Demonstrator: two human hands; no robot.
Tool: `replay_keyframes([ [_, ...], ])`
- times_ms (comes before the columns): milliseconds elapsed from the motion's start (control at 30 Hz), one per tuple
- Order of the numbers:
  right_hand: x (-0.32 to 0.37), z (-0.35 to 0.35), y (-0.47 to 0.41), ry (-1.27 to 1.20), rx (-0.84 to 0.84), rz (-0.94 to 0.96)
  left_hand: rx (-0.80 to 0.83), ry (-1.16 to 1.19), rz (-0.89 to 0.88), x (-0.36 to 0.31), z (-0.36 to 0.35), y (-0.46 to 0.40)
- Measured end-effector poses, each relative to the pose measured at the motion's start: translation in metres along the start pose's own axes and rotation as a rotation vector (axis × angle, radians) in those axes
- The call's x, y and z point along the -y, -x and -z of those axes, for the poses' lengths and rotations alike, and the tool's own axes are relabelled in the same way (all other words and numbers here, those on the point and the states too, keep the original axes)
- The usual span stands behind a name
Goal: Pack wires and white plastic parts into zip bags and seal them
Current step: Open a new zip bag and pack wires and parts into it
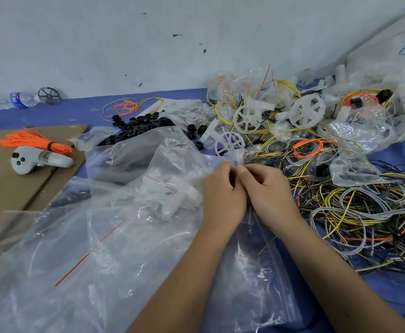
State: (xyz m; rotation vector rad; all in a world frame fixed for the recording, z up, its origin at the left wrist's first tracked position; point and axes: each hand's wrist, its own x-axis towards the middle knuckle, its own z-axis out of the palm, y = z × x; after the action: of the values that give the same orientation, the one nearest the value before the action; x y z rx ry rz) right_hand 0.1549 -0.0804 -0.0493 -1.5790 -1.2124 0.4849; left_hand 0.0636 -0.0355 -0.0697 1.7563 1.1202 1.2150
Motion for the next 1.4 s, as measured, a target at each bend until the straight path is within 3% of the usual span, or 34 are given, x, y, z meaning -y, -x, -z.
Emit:
replay_keyframes([
  [133,-0.003,0.002,0.001,0.005,-0.052,0.007,-0.106,0.012,0.086,0.007,0.008,-0.008],
  [300,-0.007,0.009,0.001,0.366,-0.155,0.117,-0.028,-0.035,0.027,0.005,0.008,-0.006],
  [467,-0.004,0.012,0.001,0.234,-0.113,0.092,-0.022,0.105,-0.186,-0.004,0.003,0.0],
  [600,-0.002,0.012,0.004,0.067,-0.084,0.082,-0.004,0.122,-0.25,-0.005,-0.001,0.003],
  [800,-0.002,0.009,0.007,0.146,-0.131,0.132,-0.011,0.032,-0.122,0.004,0.001,-0.001],
  [1000,0.011,0.023,0.004,0.445,0.014,0.167,0.013,0.007,-0.109,0.006,0.001,-0.004],
  [1100,0.025,0.043,0.003,0.444,0.053,0.189,0.025,0.026,-0.106,0.007,-0.001,-0.005],
  [1233,0.029,0.075,-0.008,0.411,-0.025,0.132,0.016,0.036,-0.094,0.009,-0.003,-0.004],
  [1400,0.014,0.101,-0.039,0.699,-0.163,0.065,0.032,0.047,-0.084,0.008,-0.004,-0.003],
])
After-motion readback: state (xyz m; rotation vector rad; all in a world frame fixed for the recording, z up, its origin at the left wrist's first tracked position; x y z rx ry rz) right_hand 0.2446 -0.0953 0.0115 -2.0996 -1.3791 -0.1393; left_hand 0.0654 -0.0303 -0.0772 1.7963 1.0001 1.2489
